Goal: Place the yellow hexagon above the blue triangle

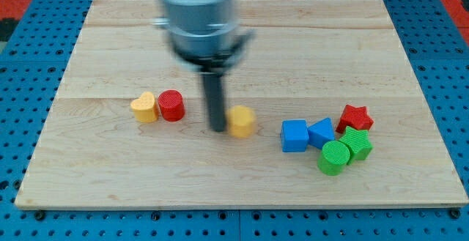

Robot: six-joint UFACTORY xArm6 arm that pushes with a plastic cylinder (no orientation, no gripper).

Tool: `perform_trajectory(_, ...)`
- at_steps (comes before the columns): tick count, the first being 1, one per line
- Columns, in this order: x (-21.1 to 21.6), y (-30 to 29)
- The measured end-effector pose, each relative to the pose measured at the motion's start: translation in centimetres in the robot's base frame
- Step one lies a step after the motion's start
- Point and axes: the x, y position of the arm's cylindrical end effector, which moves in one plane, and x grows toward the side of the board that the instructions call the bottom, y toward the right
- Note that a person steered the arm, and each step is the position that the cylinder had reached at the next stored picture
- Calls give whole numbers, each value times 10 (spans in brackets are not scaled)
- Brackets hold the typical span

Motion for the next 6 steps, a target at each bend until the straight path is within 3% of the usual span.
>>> perform_trajectory(1, -2, 33)
perform_trajectory(2, -9, 27)
perform_trajectory(4, -77, 78)
perform_trajectory(5, -48, 100)
perform_trajectory(6, -57, 87)
